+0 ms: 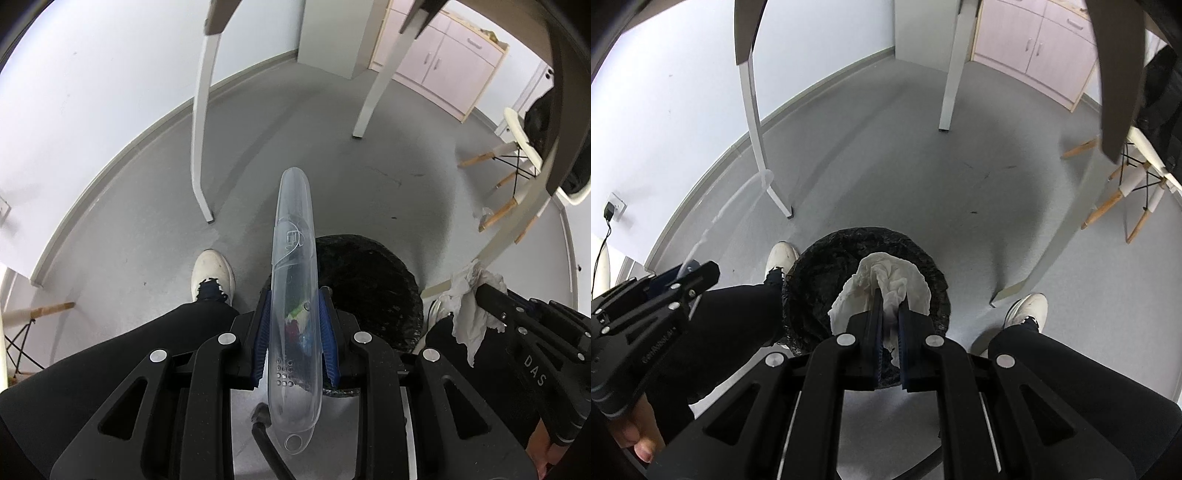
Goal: Collect trash
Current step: 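Open the right gripper to drop the tissue while the left releases the tube into the bin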
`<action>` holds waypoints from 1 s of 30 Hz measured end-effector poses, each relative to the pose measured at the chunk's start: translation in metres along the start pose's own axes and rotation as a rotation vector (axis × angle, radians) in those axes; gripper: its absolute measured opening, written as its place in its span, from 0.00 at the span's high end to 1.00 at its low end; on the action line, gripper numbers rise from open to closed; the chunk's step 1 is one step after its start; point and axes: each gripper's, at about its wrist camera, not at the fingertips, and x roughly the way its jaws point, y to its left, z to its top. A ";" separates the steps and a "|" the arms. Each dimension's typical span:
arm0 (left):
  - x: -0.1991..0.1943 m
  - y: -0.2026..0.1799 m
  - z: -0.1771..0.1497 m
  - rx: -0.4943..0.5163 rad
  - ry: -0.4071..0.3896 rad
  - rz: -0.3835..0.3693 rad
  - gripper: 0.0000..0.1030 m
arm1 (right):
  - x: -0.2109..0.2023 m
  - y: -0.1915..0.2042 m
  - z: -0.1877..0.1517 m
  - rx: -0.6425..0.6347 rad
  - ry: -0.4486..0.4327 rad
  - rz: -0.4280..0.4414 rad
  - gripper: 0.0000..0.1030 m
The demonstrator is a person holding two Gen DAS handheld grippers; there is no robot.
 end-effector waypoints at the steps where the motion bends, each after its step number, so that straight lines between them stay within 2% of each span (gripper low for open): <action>1: 0.002 0.002 0.000 -0.005 0.004 0.002 0.76 | 0.003 0.002 0.001 -0.005 0.003 0.002 0.94; 8: 0.012 0.010 -0.002 -0.011 0.021 0.029 0.76 | 0.025 0.009 0.010 -0.010 0.029 0.004 0.91; 10: 0.013 0.008 -0.003 -0.003 0.023 0.035 0.76 | 0.028 0.008 0.010 -0.006 0.035 0.004 0.87; 12: 0.015 0.007 -0.004 0.000 0.026 0.039 0.76 | 0.028 0.006 0.010 0.000 0.031 0.006 0.73; 13: 0.016 0.006 -0.004 0.003 0.028 0.041 0.76 | 0.028 0.006 0.010 0.000 0.029 0.007 0.70; 16: 0.017 0.001 -0.006 0.014 0.034 0.043 0.76 | 0.021 0.004 0.011 -0.001 0.001 0.001 0.50; 18: 0.018 -0.006 -0.008 0.027 0.040 0.045 0.76 | 0.016 -0.001 0.009 0.006 -0.017 -0.011 0.33; 19: 0.019 -0.008 -0.009 0.030 0.042 0.044 0.76 | 0.015 -0.003 0.009 0.008 -0.022 -0.017 0.30; 21: 0.024 -0.014 -0.010 0.031 0.057 0.027 0.76 | 0.010 -0.011 0.006 0.014 -0.039 -0.056 0.15; 24: 0.028 -0.027 -0.011 0.044 0.069 0.013 0.76 | 0.004 -0.025 0.003 0.037 -0.056 -0.081 0.08; 30: 0.032 -0.051 -0.011 0.074 0.074 -0.011 0.76 | -0.005 -0.065 -0.010 0.112 -0.057 -0.103 0.08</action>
